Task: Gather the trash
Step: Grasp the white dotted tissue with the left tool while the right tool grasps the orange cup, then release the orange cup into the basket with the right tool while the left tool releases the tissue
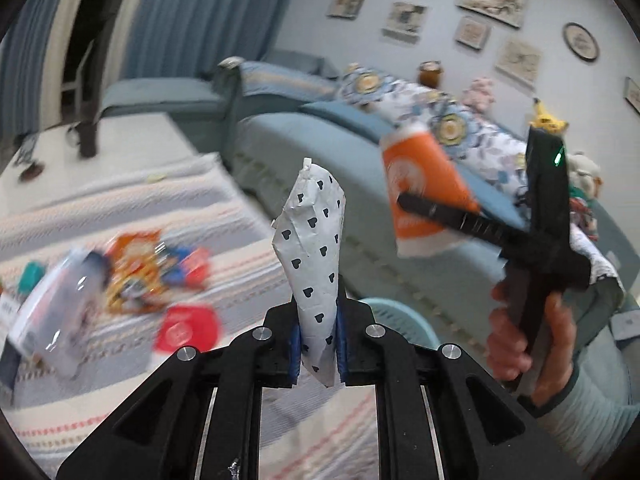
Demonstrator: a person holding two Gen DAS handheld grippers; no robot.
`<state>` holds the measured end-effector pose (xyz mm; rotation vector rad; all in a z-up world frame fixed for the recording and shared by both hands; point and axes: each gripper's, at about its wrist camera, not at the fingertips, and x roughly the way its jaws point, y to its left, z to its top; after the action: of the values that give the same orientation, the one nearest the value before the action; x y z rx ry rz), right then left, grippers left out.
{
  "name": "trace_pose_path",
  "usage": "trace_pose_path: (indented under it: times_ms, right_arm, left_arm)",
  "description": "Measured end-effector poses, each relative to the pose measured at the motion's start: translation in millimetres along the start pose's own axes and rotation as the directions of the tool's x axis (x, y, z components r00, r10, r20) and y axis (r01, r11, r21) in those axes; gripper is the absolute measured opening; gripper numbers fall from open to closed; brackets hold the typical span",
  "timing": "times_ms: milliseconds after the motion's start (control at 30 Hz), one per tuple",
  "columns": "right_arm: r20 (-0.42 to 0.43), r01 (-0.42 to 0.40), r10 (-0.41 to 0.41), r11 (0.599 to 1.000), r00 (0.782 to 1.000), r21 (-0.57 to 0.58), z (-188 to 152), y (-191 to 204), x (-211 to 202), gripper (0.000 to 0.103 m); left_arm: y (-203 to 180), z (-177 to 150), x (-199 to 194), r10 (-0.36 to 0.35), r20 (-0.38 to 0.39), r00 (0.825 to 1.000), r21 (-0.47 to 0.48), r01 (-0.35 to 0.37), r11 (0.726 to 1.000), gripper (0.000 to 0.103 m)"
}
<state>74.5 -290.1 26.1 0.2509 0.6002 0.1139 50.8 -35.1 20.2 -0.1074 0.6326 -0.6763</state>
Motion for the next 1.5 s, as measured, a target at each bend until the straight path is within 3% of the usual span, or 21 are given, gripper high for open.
trace_pose_path:
  times_ms: [167, 467, 567, 667, 900, 1033, 1133, 1167, 1233, 1367, 1500]
  right_arm:
    - [0.003, 0.077, -0.077, 0.997, 0.997, 0.033, -11, -45, -34, 0.042]
    - [-0.093, 0.18, -0.167, 0.971, 0.982, 0.158, -58, -128, -50, 0.042]
    - [-0.127, 0.206, -0.185, 0.962, 0.974, 0.179, -77, -145, -44, 0.044]
    - [-0.172, 0.235, -0.202, 0.951, 0.964, 0.202, -96, -161, -36, 0.044]
    - [-0.269, 0.277, -0.208, 0.927, 0.94, 0.251, -141, -189, -9, 0.046]
    - [-0.329, 0.28, -0.191, 0.927, 0.925, 0.249, -162, -196, 11, 0.046]
    - [-0.363, 0.28, -0.176, 0.924, 0.915, 0.259, -175, -202, 22, 0.047]
    - [-0.372, 0.277, -0.166, 0.922, 0.913, 0.27, -179, -204, 25, 0.048]
    - [-0.385, 0.276, -0.157, 0.92, 0.909, 0.278, -184, -209, 30, 0.048]
    - [-0.39, 0.268, -0.145, 0.922, 0.909, 0.281, -187, -210, 33, 0.052]
    - [-0.387, 0.265, -0.145, 0.923, 0.911, 0.28, -189, -210, 31, 0.052]
  left_arm:
    - [-52, 15, 19, -0.055, -0.007, 0.998, 0.048, 0.055, 0.997, 0.011]
    - [-106, 13, 94, -0.132, -0.151, 0.98, 0.052, 0.141, 0.989, 0.011]
    - [-115, 3, 119, -0.164, -0.211, 0.964, 0.047, 0.177, 0.983, 0.011]
    - [-117, -12, 148, -0.198, -0.292, 0.936, 0.024, 0.214, 0.977, 0.012]
    - [-119, -54, 204, -0.174, -0.418, 0.891, 0.031, 0.206, 0.978, 0.012]
    - [-119, -71, 230, -0.175, -0.485, 0.857, 0.029, 0.215, 0.976, 0.012]
    - [-117, -80, 240, -0.159, -0.51, 0.845, 0.036, 0.206, 0.978, 0.016]
    - [-117, -81, 241, -0.159, -0.512, 0.844, 0.033, 0.204, 0.978, 0.019]
    - [-118, -81, 242, -0.125, -0.506, 0.854, 0.044, 0.171, 0.984, 0.035]
    - [-117, -79, 241, -0.078, -0.511, 0.856, 0.076, 0.135, 0.988, 0.043]
    - [-110, -75, 233, -0.084, -0.503, 0.86, 0.057, 0.13, 0.99, 0.052]
